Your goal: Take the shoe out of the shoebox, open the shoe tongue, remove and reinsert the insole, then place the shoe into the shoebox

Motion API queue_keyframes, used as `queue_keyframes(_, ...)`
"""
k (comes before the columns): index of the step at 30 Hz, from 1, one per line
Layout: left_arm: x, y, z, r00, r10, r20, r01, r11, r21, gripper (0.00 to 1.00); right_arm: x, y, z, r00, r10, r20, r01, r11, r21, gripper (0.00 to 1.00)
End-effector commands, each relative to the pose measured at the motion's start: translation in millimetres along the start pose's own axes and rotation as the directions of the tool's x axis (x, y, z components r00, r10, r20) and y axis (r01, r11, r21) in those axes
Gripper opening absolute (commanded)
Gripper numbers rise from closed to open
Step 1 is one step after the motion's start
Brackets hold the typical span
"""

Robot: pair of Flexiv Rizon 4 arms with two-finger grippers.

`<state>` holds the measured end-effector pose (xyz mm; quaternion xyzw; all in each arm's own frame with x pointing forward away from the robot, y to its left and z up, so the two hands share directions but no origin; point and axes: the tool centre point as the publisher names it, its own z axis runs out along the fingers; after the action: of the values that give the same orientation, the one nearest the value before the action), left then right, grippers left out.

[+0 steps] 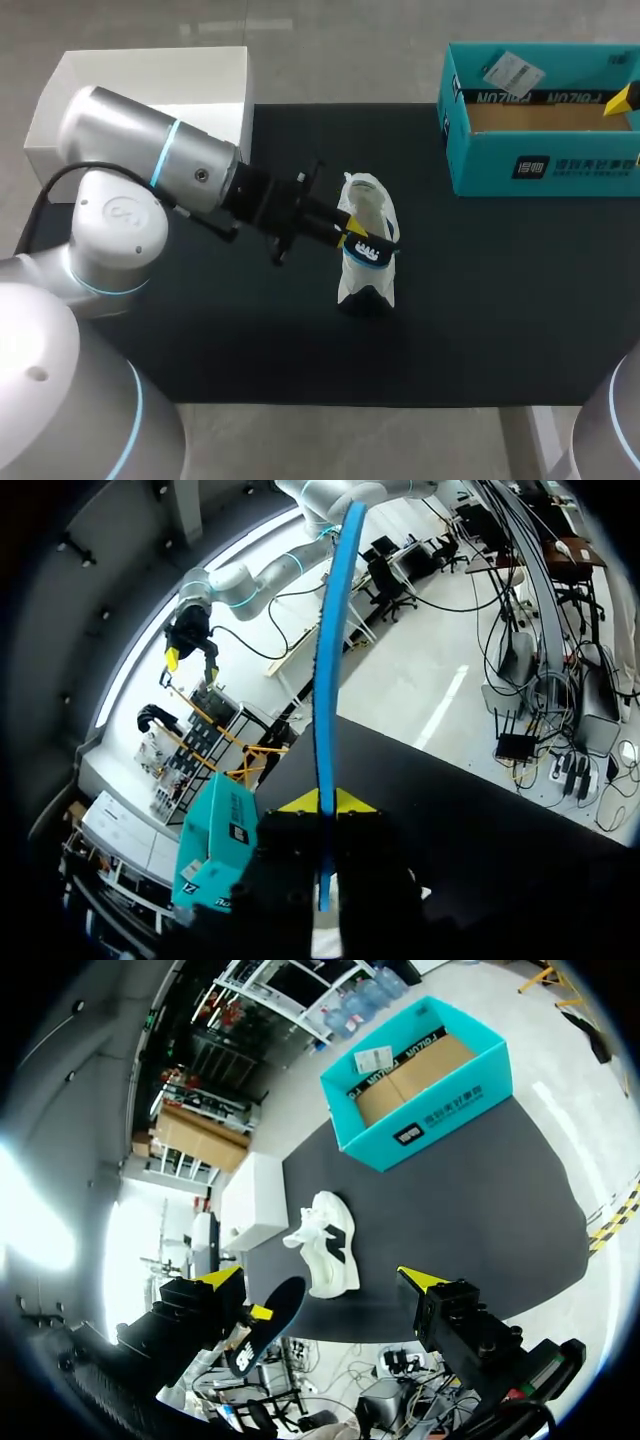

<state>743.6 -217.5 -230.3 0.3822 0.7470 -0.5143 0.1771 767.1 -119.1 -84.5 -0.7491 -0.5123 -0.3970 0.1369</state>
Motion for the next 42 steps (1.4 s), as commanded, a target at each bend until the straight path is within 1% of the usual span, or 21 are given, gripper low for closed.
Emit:
queue_keyframes(1,-3.2,3.8,3.3,1.000,0.001,-0.005,-0.001,1.000,0.010,0.00,0.0,-0.1,0.4,1.000,0.001,0.003,-0.001,1.000,0.000,1.00)
queue_keyframes(9,-3.2,3.8,3.3,1.000,0.001,-0.005,-0.001,1.000,0.010,0.00,0.0,-0.1,0.4,1.000,0.001,0.003,-0.001,1.000,0.000,1.00)
queue_keyframes(10,-2.5,8.3,8.4,1.000,0.011,-0.010,-0.011,1.000,-0.023,0.00,0.0,-0.1,0.4,1.000,0.001,0.003,-0.001,1.000,0.000,1.00)
queue_keyframes(11,-1.8,12.5,12.6,1.000,0.016,-0.011,-0.016,0.999,-0.033,0.00,0.0,-0.1,0.4,1.000,0.001,0.003,-0.001,1.000,0.000,1.00)
queue_keyframes(13,-1.3,21.1,18.3,1.000,0.011,-0.005,-0.011,1.000,-0.018,0.00,0.0,-0.1,0.4,1.000,0.001,0.003,-0.001,1.000,0.000,1.00)
queue_keyframes(15,-0.1,32.1,23.1,1.000,0.000,-0.008,0.000,1.000,-0.027,0.00,0.0,-0.1,0.4,1.000,0.001,0.003,-0.001,1.000,0.000,1.00)
queue_keyframes(16,-0.1,35.9,23.9,1.000,-0.017,0.001,0.016,0.999,0.033,0.00,0.0,-0.1,0.4,1.000,0.001,0.003,-0.001,1.000,0.000,1.00)
queue_keyframes(17,-0.4,39.0,23.2,0.999,-0.028,0.016,0.027,0.997,0.065,0.00,0.0,-0.1,0.4,1.000,0.001,0.003,-0.001,1.000,0.000,1.00)
queue_keyframes(19,-0.3,45.6,24.7,0.999,-0.028,0.014,0.028,0.998,0.054,0.00,0.0,-0.1,0.4,1.000,0.001,0.003,-0.001,1.000,0.000,1.00)
queue_keyframes(24,-0.2,57.5,25.1,0.998,-0.048,0.031,0.046,0.996,0.070,0.00,0.0,-0.1,0.4,1.000,0.001,0.003,-0.001,1.000,0.000,1.00)
queue_keyframes(32,4.4,69.9,27.0,0.999,-0.039,0.008,0.039,0.998,0.053,0.00,0.0,-0.1,0.4,1.000,0.001,0.003,-0.001,1.000,0.000,1.00)
queue_keyframes(39,11.3,79.9,26.6,0.999,-0.053,-0.013,0.053,0.999,-0.009,0.00,0.0,-0.1,0.4,1.000,0.001,0.003,-0.001,1.000,0.000,1.00)
queue_keyframes(42,12.7,83.8,28.6,0.998,-0.061,-0.018,0.061,0.998,-0.009,0.00,0.0,-0.1,0.4,1.000,0.001,0.003,-0.001,1.000,0.000,1.00)
